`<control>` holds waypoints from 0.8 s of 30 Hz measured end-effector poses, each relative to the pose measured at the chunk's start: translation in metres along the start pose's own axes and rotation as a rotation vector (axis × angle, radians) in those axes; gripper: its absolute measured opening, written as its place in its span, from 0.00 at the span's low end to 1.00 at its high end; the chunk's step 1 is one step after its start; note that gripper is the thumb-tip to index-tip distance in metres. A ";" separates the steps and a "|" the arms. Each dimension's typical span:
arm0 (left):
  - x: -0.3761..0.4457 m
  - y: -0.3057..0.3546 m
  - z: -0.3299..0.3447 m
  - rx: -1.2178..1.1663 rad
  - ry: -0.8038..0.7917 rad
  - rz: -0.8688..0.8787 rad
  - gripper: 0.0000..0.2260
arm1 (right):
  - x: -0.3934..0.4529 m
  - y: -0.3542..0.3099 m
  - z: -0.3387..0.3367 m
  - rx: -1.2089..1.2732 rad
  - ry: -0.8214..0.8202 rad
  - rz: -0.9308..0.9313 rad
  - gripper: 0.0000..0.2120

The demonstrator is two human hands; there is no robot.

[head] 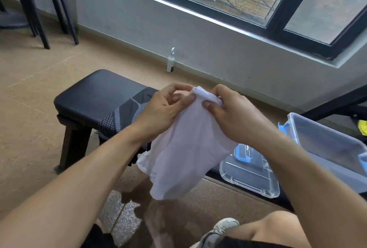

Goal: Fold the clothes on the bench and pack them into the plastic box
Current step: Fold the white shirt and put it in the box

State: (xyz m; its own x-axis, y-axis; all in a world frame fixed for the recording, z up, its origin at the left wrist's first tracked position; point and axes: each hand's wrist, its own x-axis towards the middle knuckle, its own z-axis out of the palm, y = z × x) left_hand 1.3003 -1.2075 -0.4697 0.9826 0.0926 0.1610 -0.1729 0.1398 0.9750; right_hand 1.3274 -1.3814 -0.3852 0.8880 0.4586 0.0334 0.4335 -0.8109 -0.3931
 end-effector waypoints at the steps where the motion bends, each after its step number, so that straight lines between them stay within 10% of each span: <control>1: 0.002 -0.001 -0.003 -0.003 0.040 0.002 0.16 | 0.003 0.000 -0.002 -0.002 0.004 0.026 0.06; 6: 0.010 -0.020 -0.021 0.172 0.157 -0.040 0.16 | 0.021 0.003 -0.022 0.017 -0.006 0.075 0.11; 18: -0.004 -0.056 -0.001 0.427 -0.443 -0.290 0.14 | 0.026 -0.004 -0.073 -0.032 0.063 0.071 0.12; 24: -0.001 -0.059 -0.009 0.474 -0.315 -0.266 0.11 | 0.025 0.018 -0.099 -0.051 0.130 0.159 0.15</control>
State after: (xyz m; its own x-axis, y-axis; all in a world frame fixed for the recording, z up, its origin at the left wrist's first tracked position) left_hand 1.3088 -1.2066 -0.5291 0.9730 -0.1907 -0.1299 0.0585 -0.3407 0.9383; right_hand 1.3726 -1.4201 -0.3003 0.9567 0.2754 0.0942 0.2907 -0.8880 -0.3564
